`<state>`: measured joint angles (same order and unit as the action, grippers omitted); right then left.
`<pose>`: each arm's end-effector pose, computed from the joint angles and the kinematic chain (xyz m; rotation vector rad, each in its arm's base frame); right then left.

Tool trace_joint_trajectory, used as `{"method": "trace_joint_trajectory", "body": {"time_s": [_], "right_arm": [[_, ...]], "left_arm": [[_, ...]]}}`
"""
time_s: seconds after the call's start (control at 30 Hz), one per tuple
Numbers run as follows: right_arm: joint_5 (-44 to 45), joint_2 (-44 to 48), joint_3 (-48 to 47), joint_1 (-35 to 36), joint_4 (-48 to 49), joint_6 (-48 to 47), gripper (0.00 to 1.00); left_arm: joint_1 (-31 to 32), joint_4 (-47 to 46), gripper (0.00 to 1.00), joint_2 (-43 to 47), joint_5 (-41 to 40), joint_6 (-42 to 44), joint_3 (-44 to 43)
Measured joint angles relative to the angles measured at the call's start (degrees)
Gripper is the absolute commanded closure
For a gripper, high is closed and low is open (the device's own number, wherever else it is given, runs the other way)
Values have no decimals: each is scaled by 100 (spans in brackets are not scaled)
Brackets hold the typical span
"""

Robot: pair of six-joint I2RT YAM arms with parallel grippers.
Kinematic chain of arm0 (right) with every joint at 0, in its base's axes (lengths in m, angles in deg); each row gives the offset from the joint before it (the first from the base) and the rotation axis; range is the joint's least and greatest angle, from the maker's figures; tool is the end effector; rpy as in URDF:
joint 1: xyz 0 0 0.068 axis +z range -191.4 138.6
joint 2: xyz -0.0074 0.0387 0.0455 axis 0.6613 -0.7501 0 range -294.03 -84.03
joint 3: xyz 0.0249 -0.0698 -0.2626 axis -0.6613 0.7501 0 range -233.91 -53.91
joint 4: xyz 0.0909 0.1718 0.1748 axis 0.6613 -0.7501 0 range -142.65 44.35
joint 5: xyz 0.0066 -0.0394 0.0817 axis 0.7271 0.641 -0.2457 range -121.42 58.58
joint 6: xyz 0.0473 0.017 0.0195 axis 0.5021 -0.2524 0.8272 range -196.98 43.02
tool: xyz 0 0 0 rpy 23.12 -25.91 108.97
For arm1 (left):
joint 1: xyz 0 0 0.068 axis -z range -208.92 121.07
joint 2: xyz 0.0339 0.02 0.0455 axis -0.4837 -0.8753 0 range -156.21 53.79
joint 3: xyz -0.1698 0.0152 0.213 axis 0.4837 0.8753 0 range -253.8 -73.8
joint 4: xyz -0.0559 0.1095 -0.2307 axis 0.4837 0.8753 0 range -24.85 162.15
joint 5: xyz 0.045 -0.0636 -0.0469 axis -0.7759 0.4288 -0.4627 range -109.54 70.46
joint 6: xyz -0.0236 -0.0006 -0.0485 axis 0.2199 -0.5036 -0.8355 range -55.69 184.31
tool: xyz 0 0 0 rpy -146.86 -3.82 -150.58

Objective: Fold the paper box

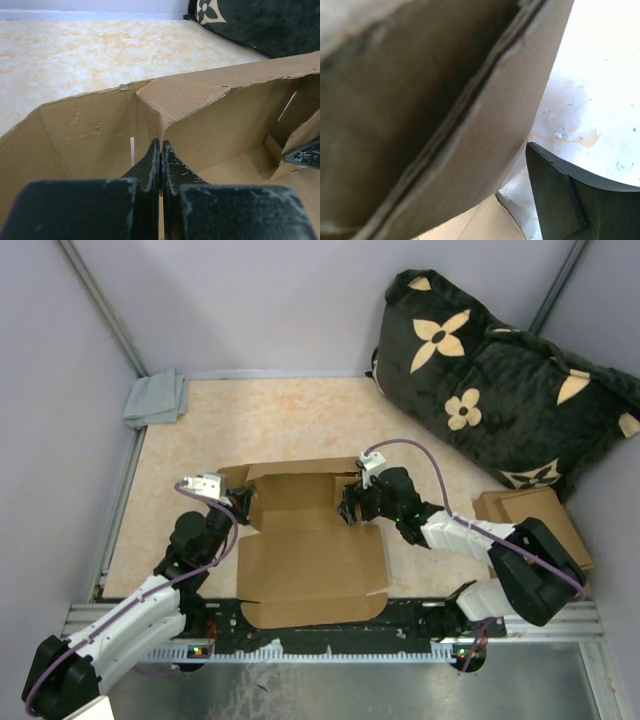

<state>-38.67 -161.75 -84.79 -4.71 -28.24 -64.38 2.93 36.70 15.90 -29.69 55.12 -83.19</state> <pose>0.2142 0.1652 0.1802 -0.5255 2.0818 0.6461 0.1431 -0.0816 0.2114 0.1730 1.5778 -0.4224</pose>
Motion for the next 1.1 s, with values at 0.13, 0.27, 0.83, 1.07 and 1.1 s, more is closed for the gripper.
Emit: {"method": "trace_joint_trajectory", "body": {"time_s": [0.13, 0.27, 0.83, 1.07, 1.1], "right_arm": [[-151, 22, 13, 2, -37, 4, 19], [-319, 0, 11, 0, -59, -48, 19], [-409, -44, -221, 15, -798, -577, 36], [44, -83, -223, 105, -745, -391, 50], [105, -70, -223, 107, -754, -361, 55]], "left_arm": [[4, -7, 100, 2, 22, 0, 0], [4, -4, 100, 4, 26, 0, 0], [7, 13, 100, 31, 11, 0, 0], [22, 61, 100, 101, 13, 0, 0], [26, 68, 100, 111, 13, 0, 0]]}}
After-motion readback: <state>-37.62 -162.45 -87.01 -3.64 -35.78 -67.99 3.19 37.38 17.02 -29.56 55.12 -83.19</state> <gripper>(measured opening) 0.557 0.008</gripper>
